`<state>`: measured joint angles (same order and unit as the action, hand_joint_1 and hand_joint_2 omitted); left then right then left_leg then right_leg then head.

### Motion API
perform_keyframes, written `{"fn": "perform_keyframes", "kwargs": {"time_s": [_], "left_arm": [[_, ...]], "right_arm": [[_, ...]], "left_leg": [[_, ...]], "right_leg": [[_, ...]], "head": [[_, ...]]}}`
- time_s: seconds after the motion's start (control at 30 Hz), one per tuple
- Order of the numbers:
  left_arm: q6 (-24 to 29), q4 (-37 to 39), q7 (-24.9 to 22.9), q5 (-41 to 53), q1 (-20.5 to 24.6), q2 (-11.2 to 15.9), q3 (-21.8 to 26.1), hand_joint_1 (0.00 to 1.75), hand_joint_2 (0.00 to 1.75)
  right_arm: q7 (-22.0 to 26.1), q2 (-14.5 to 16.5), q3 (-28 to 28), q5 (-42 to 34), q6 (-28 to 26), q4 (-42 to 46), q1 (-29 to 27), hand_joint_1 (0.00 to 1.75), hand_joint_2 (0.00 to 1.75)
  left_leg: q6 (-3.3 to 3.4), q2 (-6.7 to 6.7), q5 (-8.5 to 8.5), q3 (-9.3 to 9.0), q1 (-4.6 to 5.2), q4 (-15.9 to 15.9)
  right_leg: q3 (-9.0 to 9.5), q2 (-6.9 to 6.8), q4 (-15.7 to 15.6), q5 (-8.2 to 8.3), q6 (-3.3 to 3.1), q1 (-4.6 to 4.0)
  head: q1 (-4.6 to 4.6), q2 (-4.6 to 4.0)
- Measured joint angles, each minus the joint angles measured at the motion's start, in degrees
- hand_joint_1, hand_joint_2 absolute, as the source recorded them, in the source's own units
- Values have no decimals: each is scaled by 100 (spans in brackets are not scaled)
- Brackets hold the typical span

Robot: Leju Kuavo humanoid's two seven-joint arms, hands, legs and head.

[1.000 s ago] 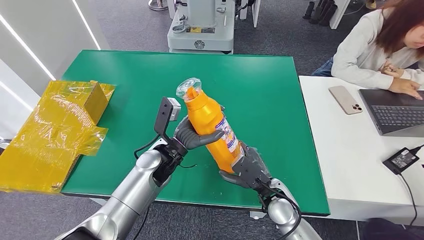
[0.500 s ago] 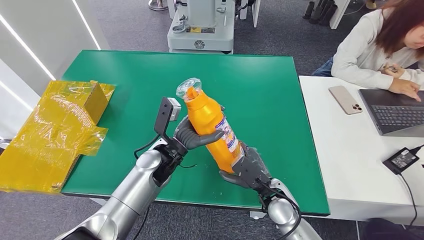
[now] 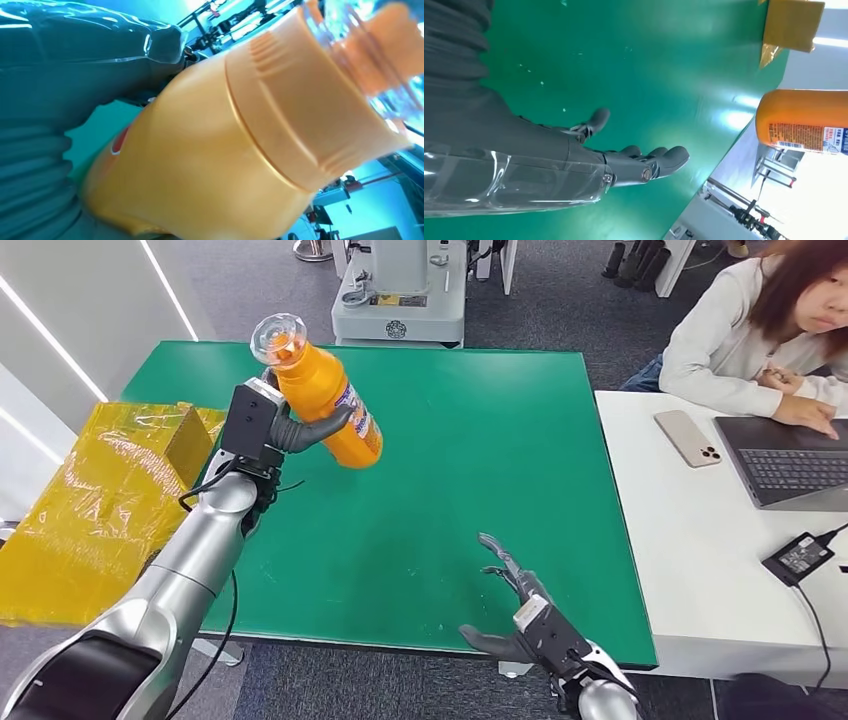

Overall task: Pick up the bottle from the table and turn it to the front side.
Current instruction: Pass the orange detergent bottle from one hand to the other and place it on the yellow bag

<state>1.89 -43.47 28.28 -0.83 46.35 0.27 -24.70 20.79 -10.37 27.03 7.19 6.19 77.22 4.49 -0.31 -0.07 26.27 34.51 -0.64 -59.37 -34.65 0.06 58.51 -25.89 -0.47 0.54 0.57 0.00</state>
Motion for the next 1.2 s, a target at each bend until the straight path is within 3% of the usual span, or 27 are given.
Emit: {"fn": "perform_keyframes", "kwargs": {"time_s": [0.2, 0.3, 0.4, 0.57, 0.7, 0.97, 1.2], "left_arm": [[55, 43, 3, 171, -1, 39, 65, 175, 175], [368, 50, 52, 582, 1, 61, 87, 175, 175], [1136, 54, 52, 1389, 16, 113, 75, 175, 175], [2795, 253, -422, 3410, 230, 389, -40, 175, 175], [3473, 592, -948, 4808, 365, 750, -173, 175, 175], [3431, 1235, -2216, 7406, 355, 1353, -519, 175, 175], [2566, 1747, -2563, 8496, 184, 1672, -832, 175, 175]], "right_arm": [[43, -55, 7, -13, -6, 26, -11, 0, 175], [56, -64, 13, -52, -13, 26, -9, 0, 175], [65, -67, 17, -81, -26, 39, -5, 0, 175], [3, -67, 18, -72, 4, 138, 1, 0, 175], [-35, -75, 15, -72, 39, 231, -1, 0, 175], [36, -163, -46, -80, 139, 304, -79, 0, 175], [50, -164, -161, -56, 180, 425, -219, 0, 175]], "left_leg": [[0, -4, 0, 2, 0, -2], [0, -3, 0, 2, 0, -2], [0, -3, 0, 2, -1, -1], [0, 4, 0, 0, -2, 0], [-1, 8, 0, -3, -2, 2], [-1, 11, 0, -1, -1, 2], [-2, 14, 2, 0, -1, 4]], "right_leg": [[0, -4, -1, 0, 0, 0], [0, -3, -1, 0, 0, 0], [-1, -3, 0, 0, 0, 0], [-3, 3, 4, 0, 0, 0], [-3, 7, 5, 0, -1, -1], [-5, 12, 4, 0, -1, 0], [-7, 15, 2, -1, 0, 0]], "head": [[0, 0], [0, 0], [-1, 0], [0, 0], [0, 0], [-1, 0], [-1, 0]]}}
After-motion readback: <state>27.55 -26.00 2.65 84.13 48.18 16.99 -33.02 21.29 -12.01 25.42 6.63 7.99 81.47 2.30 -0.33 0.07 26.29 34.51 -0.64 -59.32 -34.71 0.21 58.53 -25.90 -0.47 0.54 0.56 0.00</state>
